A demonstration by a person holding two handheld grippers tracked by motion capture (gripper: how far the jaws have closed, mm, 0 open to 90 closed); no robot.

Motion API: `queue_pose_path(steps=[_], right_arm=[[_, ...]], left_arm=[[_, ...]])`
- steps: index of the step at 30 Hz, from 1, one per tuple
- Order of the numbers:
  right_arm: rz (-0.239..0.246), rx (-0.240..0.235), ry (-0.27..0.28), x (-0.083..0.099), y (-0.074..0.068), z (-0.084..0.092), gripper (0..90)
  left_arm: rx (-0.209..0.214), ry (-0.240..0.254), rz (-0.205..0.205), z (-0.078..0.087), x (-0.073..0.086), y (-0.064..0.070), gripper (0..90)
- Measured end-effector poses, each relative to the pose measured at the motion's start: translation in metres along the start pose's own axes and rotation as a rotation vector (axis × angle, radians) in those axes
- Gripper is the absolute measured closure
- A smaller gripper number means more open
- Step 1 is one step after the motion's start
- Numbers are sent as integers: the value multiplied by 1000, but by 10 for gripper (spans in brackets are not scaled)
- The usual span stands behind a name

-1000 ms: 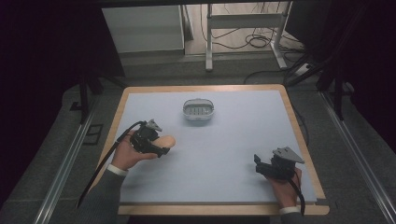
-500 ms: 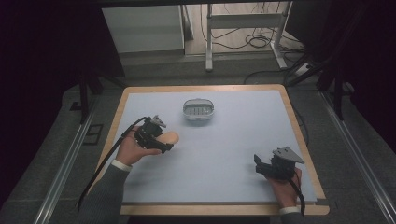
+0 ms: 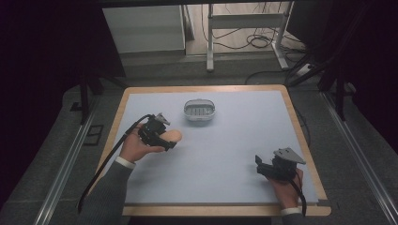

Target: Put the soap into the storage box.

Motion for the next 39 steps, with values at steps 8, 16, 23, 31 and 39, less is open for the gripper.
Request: queue_pose_path(steps=[8,16,23,31,39], right_arm=[[4,2,-4,0,0,-1,76],[1,4,-2,0,0,0,76],[1,4,-2,0,0,0,76],[-1,4,-1,0,0,0,76],[-1,4,-5,0,0,0,76]], left_arm=[[-9,7,2,-1,-7,-3,323],[3,22,7,-3,-16,-4,323],[5,14,7,-6,-21,-6,323],[4,15,7,-7,-28,-9,323],[7,11,4,-12,-33,-11,323]])
Point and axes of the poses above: each handheld gripper's, and its own axes: z roughly backward along the jaws, x roughly out of its underside, y roughly to its right, the point moved 6 cm from there along -z, roughly forward along the jaws, and after that the axes turned 6 degrees about z, right-handed, at the moved point
